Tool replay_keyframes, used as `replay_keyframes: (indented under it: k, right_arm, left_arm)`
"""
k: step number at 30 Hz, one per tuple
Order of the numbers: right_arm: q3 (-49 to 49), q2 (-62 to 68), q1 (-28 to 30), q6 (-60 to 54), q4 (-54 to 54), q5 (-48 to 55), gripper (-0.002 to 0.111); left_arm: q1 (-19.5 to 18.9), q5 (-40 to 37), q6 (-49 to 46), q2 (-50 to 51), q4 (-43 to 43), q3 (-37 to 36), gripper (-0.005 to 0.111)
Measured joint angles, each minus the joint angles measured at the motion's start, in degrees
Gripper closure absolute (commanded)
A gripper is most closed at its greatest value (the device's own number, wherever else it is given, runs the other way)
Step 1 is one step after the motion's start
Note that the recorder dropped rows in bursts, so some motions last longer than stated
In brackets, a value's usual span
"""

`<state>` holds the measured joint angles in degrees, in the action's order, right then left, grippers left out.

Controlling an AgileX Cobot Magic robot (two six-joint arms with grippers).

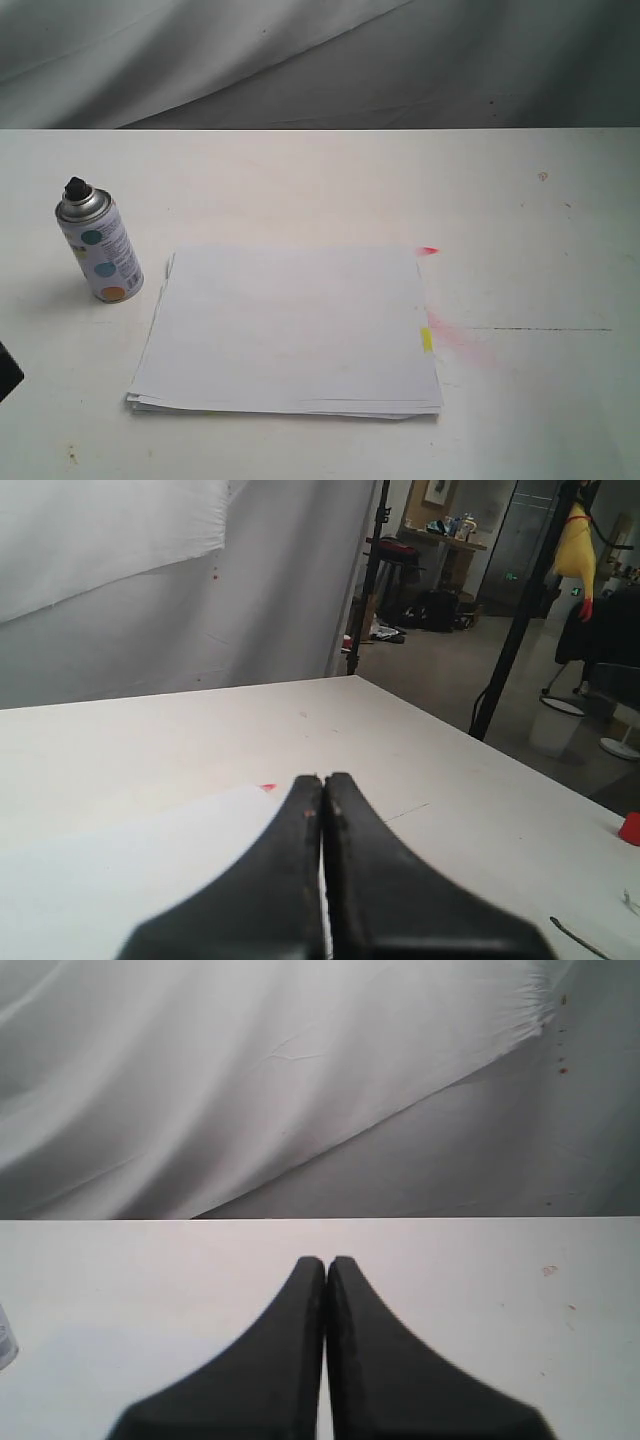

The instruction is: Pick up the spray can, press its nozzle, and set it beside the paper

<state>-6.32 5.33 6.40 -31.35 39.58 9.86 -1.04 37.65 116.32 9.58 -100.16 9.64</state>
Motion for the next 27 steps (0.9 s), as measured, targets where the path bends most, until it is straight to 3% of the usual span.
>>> replay_keyframes:
  k: [3,7,12,27]
  right_arm:
    - [0.00,0.00,0.00,23.03,-24.01,-0.65,0.108]
    - [2.09,0.00,0.00,31.78,-35.34,-1.58,0.108]
    - [6.11,0.00,0.00,32.79,-36.66,-1.44,0.108]
    - [6.10,0.00,0.00,32.89,-36.75,-0.98,0.108]
  left_arm:
    - [0.00,0.00,0.00,0.00,0.00,0.00,0.107]
    - [0.00,0.00,0.00,0.00,0.00,0.00,0.107]
    - [0.00,0.00,0.00,0.00,0.00,0.00,0.107]
    - [0.00,0.00,0.00,0.00,0.00,0.00,0.107]
